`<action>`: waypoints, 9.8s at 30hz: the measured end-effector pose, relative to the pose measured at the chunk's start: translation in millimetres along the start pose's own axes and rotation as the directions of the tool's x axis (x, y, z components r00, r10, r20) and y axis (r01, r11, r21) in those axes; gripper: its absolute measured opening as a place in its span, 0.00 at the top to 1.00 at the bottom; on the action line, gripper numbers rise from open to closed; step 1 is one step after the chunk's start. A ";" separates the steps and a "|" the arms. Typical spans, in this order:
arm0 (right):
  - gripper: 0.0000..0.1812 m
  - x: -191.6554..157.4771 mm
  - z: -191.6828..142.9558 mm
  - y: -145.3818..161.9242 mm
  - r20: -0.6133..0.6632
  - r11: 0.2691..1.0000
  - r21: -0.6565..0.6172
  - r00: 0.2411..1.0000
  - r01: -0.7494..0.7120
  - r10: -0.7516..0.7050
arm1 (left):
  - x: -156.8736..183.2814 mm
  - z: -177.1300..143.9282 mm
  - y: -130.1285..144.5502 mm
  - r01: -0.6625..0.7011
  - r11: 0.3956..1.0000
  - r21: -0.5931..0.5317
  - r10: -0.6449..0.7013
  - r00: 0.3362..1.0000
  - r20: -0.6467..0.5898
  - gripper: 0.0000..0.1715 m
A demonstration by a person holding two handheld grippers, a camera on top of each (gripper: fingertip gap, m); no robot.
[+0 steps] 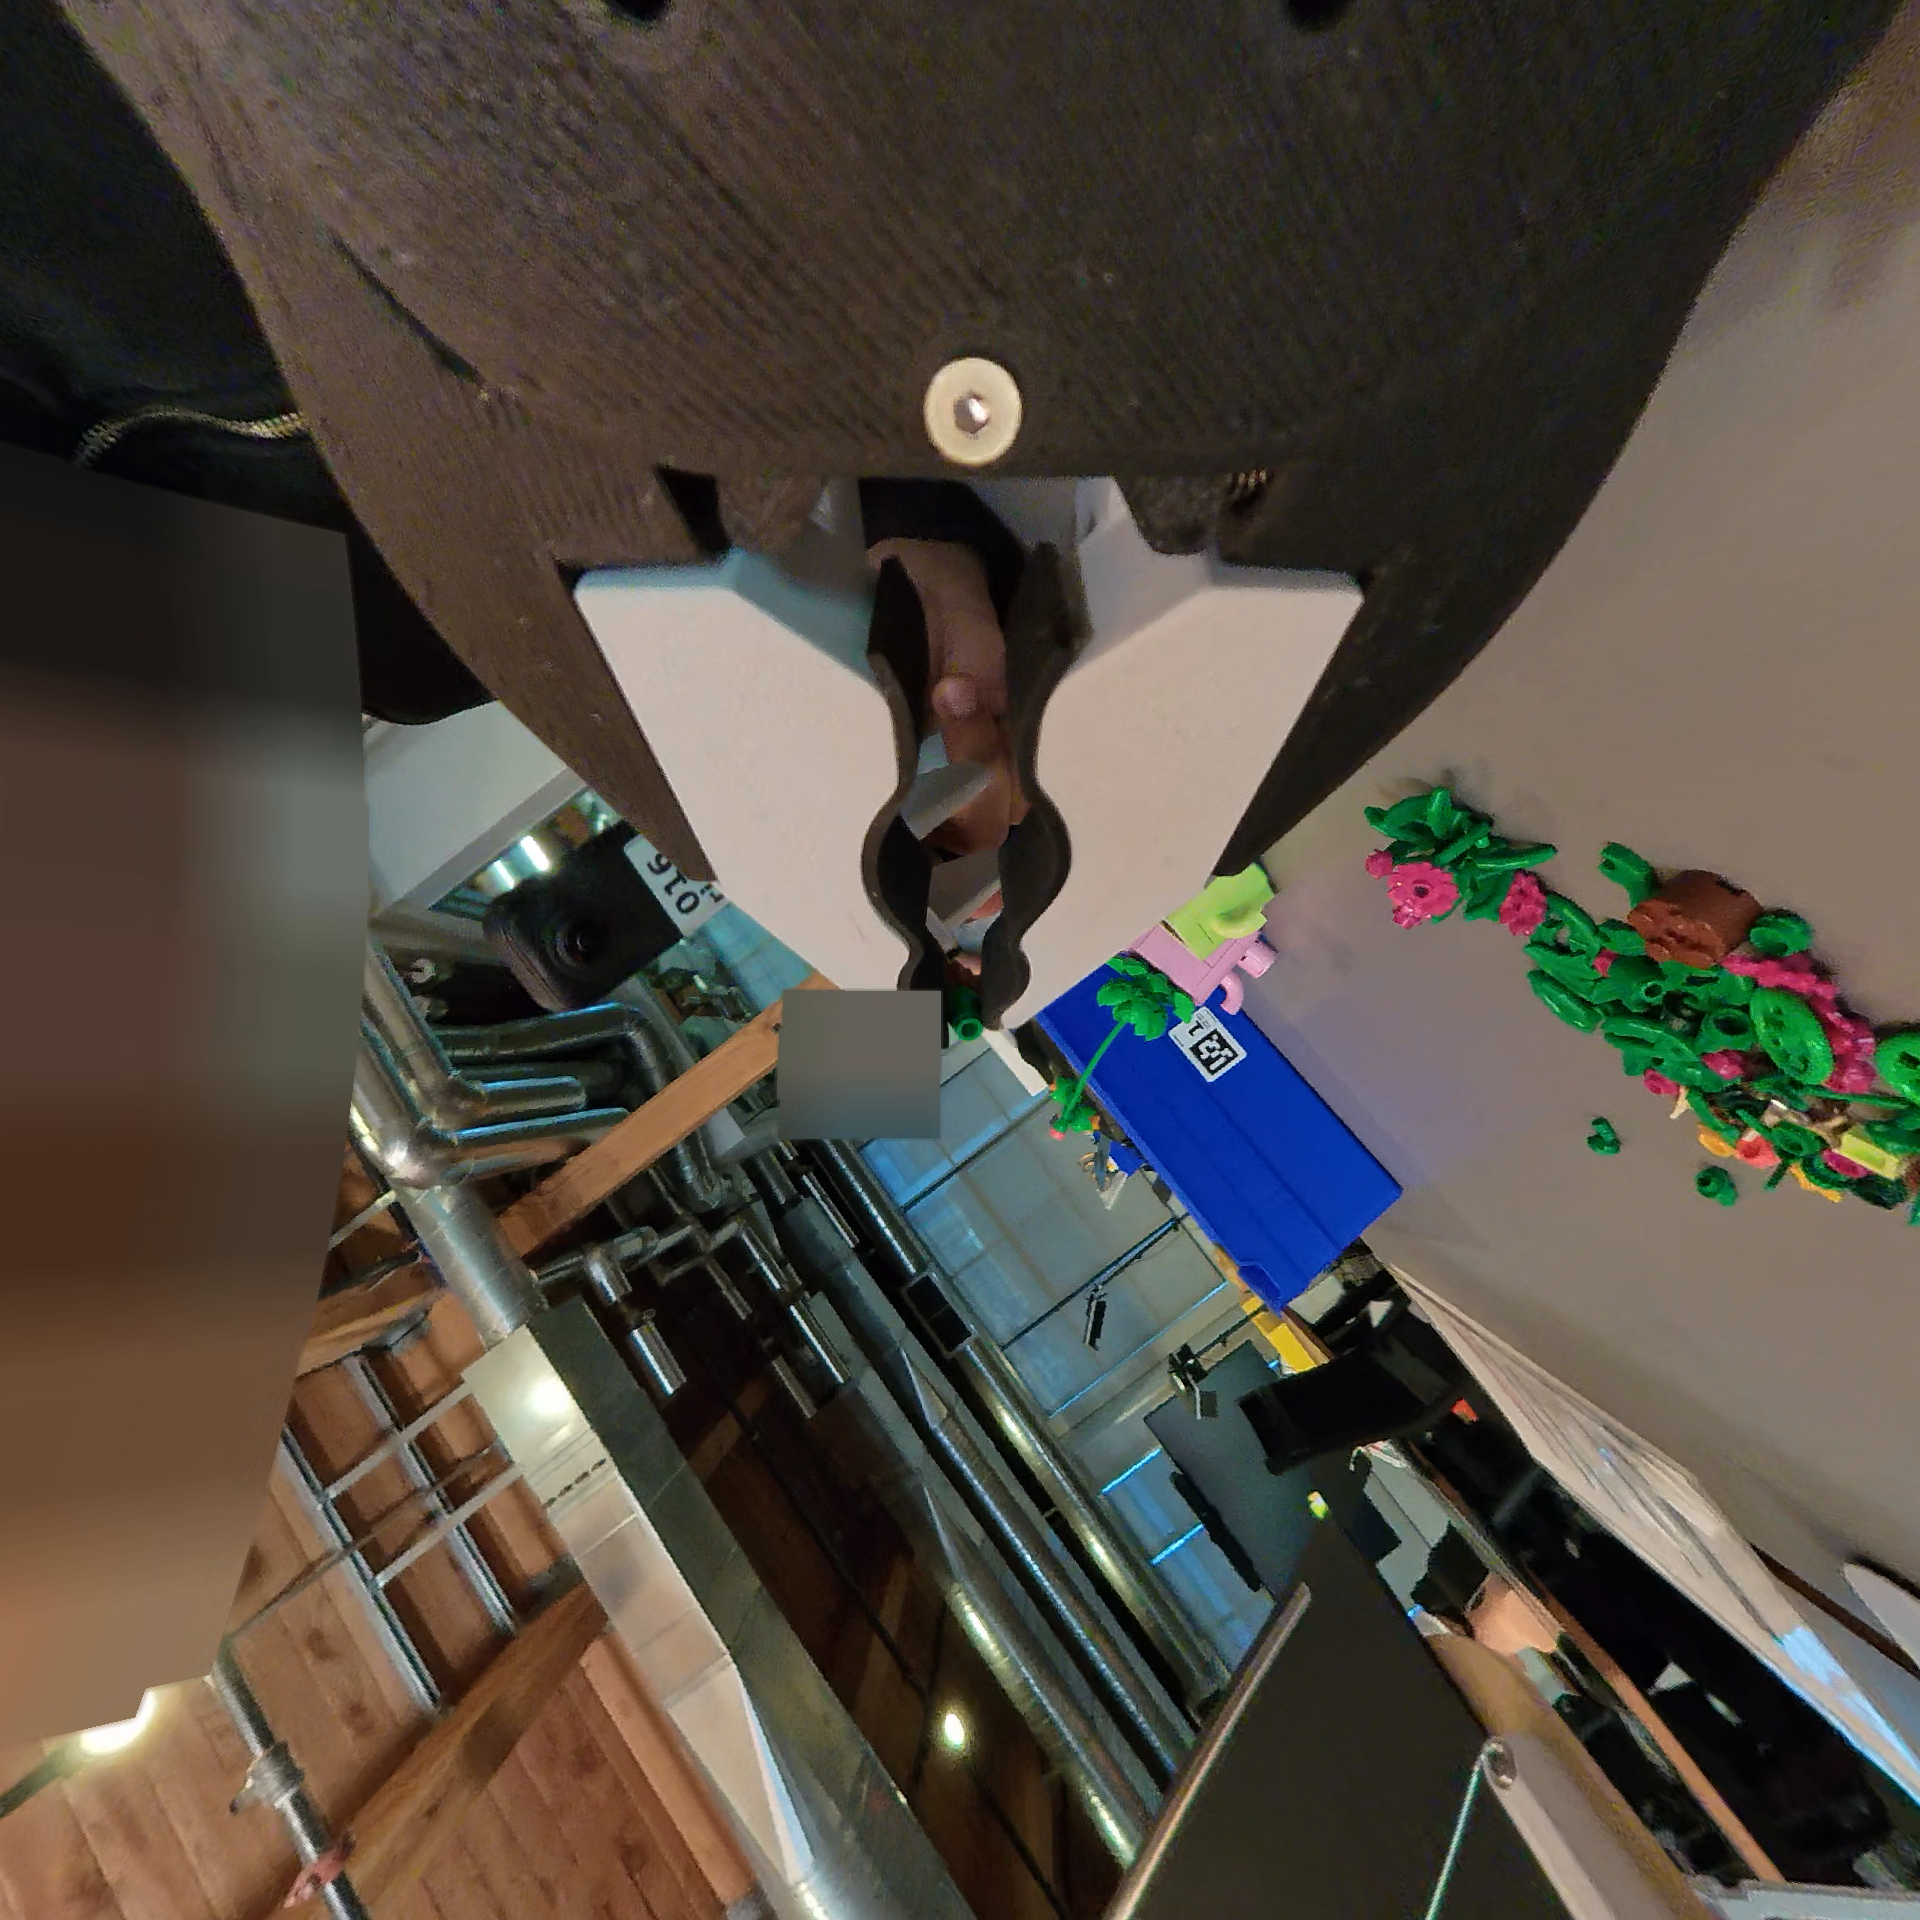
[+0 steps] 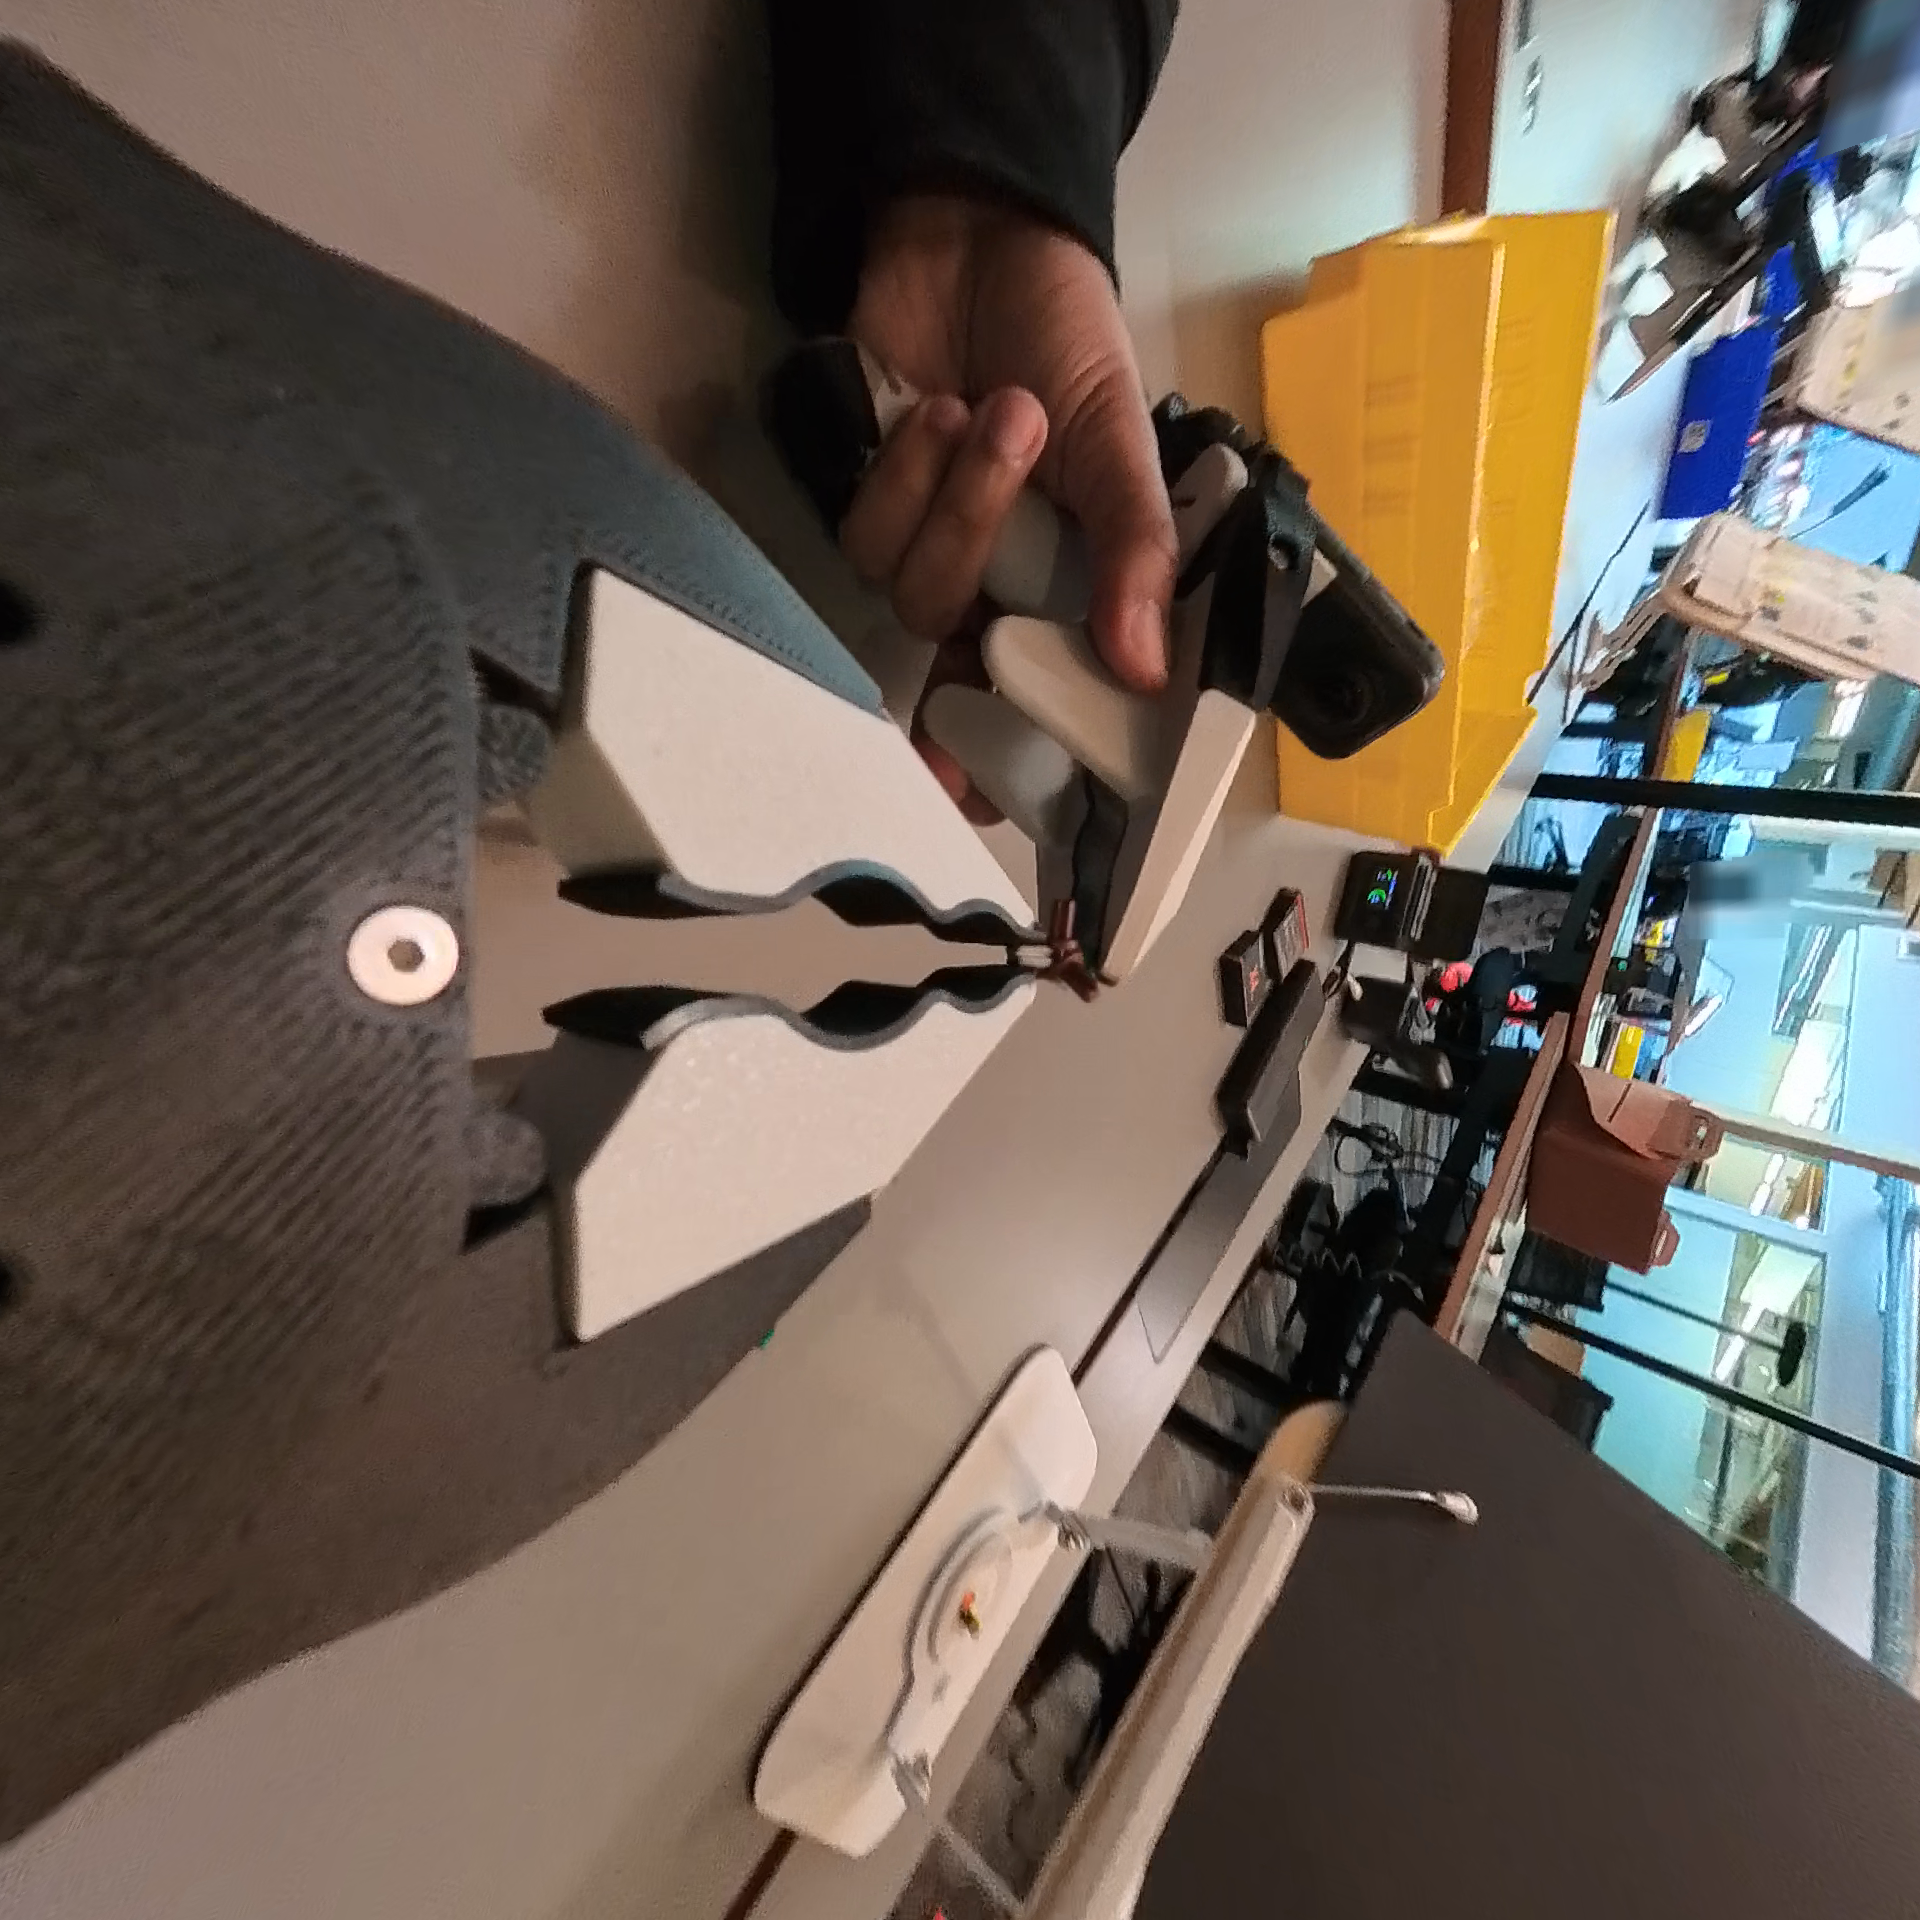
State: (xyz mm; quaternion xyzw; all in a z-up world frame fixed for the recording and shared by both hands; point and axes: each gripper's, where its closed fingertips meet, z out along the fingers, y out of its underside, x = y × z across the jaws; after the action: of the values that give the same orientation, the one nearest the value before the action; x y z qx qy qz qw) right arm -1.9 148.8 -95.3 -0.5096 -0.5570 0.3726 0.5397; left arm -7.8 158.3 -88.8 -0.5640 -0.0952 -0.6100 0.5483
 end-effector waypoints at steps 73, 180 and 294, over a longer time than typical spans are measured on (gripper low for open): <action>0.99 -39.3 -55.9 11.8 0.625 0.865 -0.088 0.649 -0.494 0.434 | 30.4 -9.3 76.5 -0.484 0.758 -0.437 0.464 0.871 -0.160 0.94; 0.99 -13.4 -84.2 12.9 0.451 0.959 0.079 0.867 -0.273 0.210 | 30.5 -12.0 72.9 -0.379 0.820 -0.428 0.322 0.925 -0.202 0.99; 0.98 -4.6 -64.8 37.8 0.194 1.000 0.010 0.981 0.007 -0.009 | -2.7 27.9 79.7 -0.755 0.444 -0.482 0.849 0.526 -0.042 0.96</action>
State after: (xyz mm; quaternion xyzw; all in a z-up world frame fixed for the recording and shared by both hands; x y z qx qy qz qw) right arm 67.5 143.3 -123.8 -0.4660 -0.6073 0.4209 0.4867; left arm 69.8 150.0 -121.4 -0.7088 0.2703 -0.2170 0.6143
